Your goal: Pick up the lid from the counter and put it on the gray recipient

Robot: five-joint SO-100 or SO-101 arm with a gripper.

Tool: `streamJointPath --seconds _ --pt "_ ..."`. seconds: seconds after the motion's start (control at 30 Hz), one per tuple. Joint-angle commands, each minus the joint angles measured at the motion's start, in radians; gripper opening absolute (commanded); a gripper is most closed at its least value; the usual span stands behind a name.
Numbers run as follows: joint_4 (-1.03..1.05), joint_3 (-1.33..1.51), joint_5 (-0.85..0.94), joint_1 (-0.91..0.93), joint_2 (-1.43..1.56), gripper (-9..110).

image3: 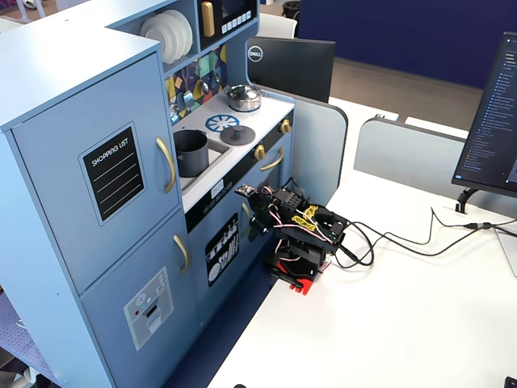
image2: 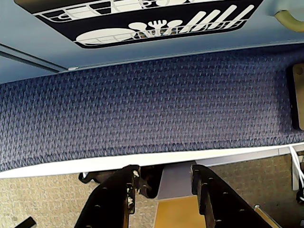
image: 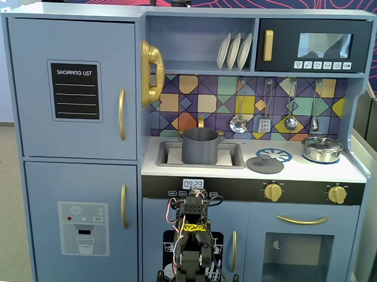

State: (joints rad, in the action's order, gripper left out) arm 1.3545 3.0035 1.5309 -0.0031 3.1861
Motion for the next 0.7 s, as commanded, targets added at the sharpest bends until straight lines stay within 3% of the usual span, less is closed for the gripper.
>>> streamJointPath --seconds 0.0,0.47,0.67 --pt "0.175 -0.002 0.011 0.077 -0.008 0" --pt "0.104 -0.005 0.040 0.100 -0.008 0" --pt "0.044 -0.318 0.043 0.091 -0.181 0"
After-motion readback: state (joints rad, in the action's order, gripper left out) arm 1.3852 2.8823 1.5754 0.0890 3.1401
